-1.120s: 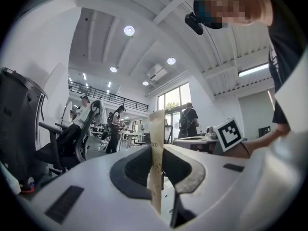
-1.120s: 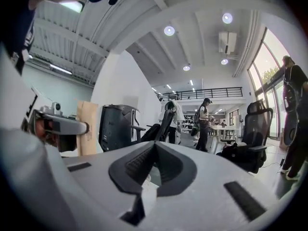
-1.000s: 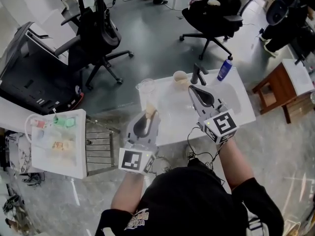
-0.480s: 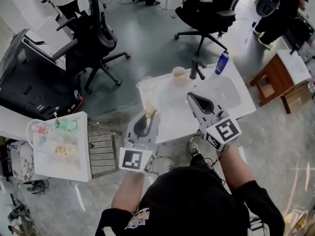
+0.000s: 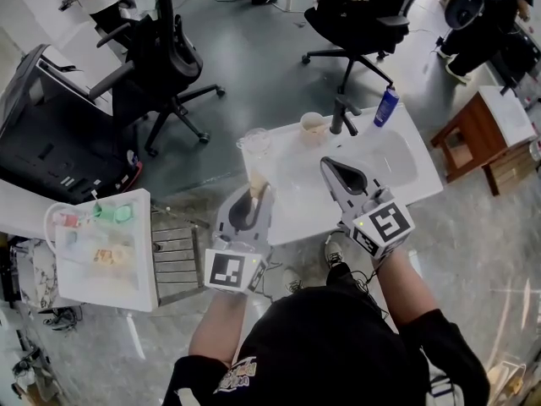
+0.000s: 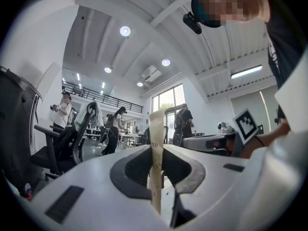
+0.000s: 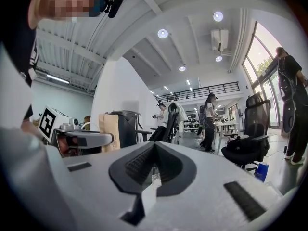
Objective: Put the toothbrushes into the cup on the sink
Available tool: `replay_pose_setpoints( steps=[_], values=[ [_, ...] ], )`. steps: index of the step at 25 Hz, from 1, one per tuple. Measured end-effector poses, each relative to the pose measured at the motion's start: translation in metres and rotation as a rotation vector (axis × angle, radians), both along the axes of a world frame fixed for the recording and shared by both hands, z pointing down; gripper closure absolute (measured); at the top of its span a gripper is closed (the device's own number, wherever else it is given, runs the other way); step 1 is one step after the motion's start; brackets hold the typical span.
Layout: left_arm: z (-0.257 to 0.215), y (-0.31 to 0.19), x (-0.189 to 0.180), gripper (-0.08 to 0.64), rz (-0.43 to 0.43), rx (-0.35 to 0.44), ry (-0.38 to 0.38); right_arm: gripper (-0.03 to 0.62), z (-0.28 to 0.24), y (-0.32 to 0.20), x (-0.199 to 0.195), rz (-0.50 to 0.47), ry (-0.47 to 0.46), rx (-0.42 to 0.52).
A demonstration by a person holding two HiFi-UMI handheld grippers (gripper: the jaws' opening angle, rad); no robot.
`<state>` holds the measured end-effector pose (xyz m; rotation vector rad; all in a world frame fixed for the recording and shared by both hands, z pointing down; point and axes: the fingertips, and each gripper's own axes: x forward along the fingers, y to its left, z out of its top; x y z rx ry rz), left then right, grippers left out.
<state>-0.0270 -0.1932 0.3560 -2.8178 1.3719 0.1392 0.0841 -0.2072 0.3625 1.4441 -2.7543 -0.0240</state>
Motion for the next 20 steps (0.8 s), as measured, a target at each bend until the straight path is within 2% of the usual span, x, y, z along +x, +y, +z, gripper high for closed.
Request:
replay_pose_setpoints(
  steps=[12,20],
  values=[
    [0.006,-0.064,-0.016,0.506,-0.102,0.046,0.0,0.586,0.022,-0.027,-0.008,-0.042,0.021,-0.039],
    [0.029,-0.122,-0.026,0.506,-0.178,0.073,0.001,0.586,0.045,-0.05,-0.006,-0.056,0.022,-0.092]
  ],
)
